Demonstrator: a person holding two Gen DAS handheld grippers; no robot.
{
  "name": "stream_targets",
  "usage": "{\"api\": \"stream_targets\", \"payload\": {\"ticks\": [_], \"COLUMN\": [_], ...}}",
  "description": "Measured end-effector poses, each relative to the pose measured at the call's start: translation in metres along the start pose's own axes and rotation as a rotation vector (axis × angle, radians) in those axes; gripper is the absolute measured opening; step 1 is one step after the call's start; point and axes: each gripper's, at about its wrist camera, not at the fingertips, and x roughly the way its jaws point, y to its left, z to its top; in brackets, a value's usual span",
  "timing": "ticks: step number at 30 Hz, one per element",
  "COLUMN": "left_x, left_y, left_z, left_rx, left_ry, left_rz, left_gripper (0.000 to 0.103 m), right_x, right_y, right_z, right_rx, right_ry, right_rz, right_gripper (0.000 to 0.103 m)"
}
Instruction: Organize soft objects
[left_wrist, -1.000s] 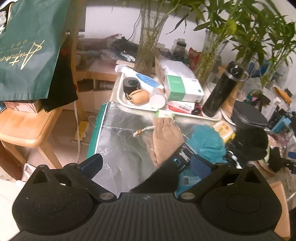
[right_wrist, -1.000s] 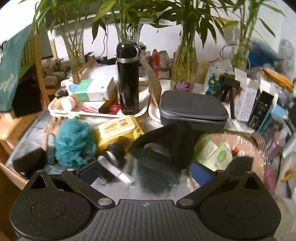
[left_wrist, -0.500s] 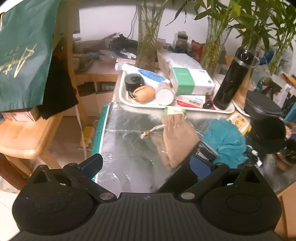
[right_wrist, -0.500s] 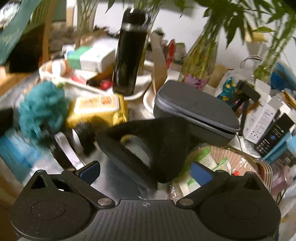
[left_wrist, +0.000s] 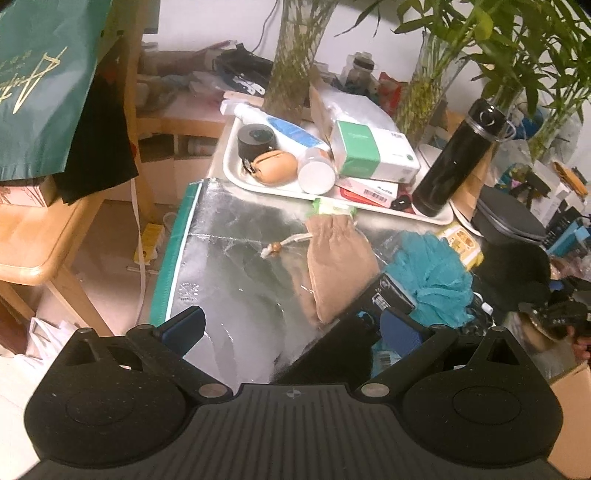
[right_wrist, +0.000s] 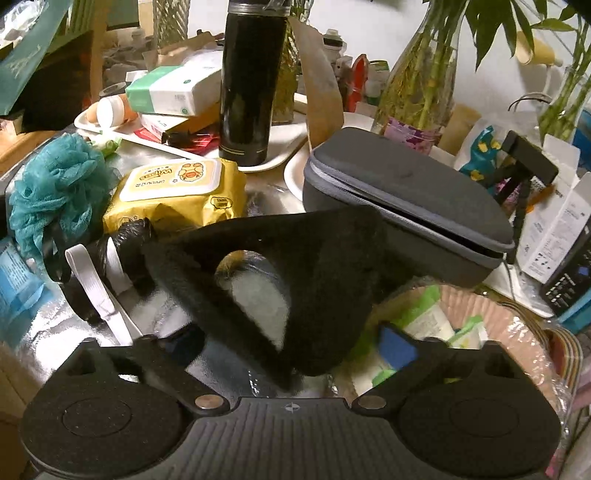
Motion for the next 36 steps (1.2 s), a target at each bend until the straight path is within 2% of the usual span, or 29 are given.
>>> {"api": "stream_targets", "payload": {"ticks": [1, 3, 6, 9, 16, 22, 31, 36], "left_x": [0.0, 0.001, 0.008, 0.016, 0.046, 0.071, 0.104, 0.118], "left_y": [0.0, -0.001, -0.004, -0.008, -0.009, -0.006, -0.011, -0.028], "left_z": [0.0, 0.0, 0.0, 0.0, 0.006, 0.008, 0.012, 0.008], "left_rx": [0.003, 0.01, 0.04, 0.081, 0.095, 0.114, 0.124, 0.209], "left_ry": [0.003, 0.009, 0.039, 0.082, 0.196, 0.287, 0.414, 0.487], "left_rz": [-0.004, -0.013, -0.021, -0.037, -0.122, -0.153, -0.227, -0.183], "left_gripper": [0.103, 0.103, 0.103, 0.103, 0.103, 0.103, 0.103, 0.103], "right_x": [-0.001, -0.005, -0.014, -0.024, -0.056, -0.083, -0.102, -0.101], "right_y": [0.002, 0.005, 0.007, 0.011, 0.015, 0.023, 0.035, 0.036], "right_z": [0.0, 0.002, 0.005, 0.009, 0.02, 0.024, 0.025, 0.026], "right_rx": [-0.007, -0.02, -0.018, -0.027, 0.014, 0.025, 0.021, 0.014], "right_ry": [-0.004, -0.017, -0.045, -0.078, -0.168, -0.235, -0.279, -0.279], "right_rz": [-0.002, -0.013, -0.011, -0.028, -0.038, -0.034, -0.017, -0.008], "right_gripper": [0.076, 0.057, 0.039, 0.031, 0.027, 0.026, 0.027, 0.027]}}
